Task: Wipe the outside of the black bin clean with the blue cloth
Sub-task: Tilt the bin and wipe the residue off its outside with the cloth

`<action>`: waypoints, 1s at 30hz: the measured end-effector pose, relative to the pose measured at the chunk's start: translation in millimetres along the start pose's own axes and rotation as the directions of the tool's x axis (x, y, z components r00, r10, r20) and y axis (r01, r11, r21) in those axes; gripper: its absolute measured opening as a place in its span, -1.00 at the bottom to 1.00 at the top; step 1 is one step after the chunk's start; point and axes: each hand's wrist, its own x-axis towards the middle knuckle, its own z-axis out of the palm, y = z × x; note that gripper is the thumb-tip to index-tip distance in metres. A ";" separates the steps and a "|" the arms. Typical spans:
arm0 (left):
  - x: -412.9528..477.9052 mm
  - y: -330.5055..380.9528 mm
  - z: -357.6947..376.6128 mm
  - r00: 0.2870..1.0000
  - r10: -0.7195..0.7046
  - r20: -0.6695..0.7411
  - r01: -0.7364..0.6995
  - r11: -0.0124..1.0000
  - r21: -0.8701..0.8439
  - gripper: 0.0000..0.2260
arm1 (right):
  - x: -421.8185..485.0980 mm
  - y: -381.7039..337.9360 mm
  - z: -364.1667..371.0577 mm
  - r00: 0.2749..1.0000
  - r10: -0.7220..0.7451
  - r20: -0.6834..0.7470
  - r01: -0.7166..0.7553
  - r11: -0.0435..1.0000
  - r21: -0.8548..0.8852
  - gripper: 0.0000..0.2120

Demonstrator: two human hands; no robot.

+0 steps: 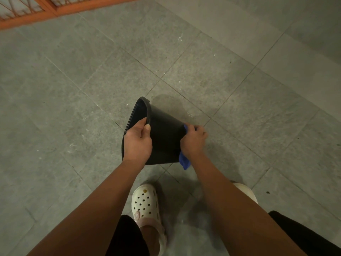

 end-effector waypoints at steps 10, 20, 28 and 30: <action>8.2 1.2 -2.0 0.999 0.046 0.026 -0.048 0.997 0.065 -0.74 | -37.8 4.2 22.1 0.983 -0.014 -0.185 0.036 0.992 0.120 -0.48; 8.1 3.1 -3.5 1.000 0.004 -0.010 -0.003 0.999 0.045 -0.73 | -20.8 30.0 13.6 0.993 0.008 -0.117 0.005 0.994 0.106 -0.49; 7.2 9.1 -2.9 0.999 -0.038 -0.036 0.039 0.999 0.015 -0.72 | -13.3 35.6 -7.6 0.948 0.182 -0.262 -0.136 0.973 0.186 -0.47; 8.1 11.2 -3.3 0.997 -0.068 -0.043 0.068 0.998 -0.005 -0.70 | -18.8 26.6 -9.0 0.925 0.141 -0.353 -0.070 0.976 0.205 -0.52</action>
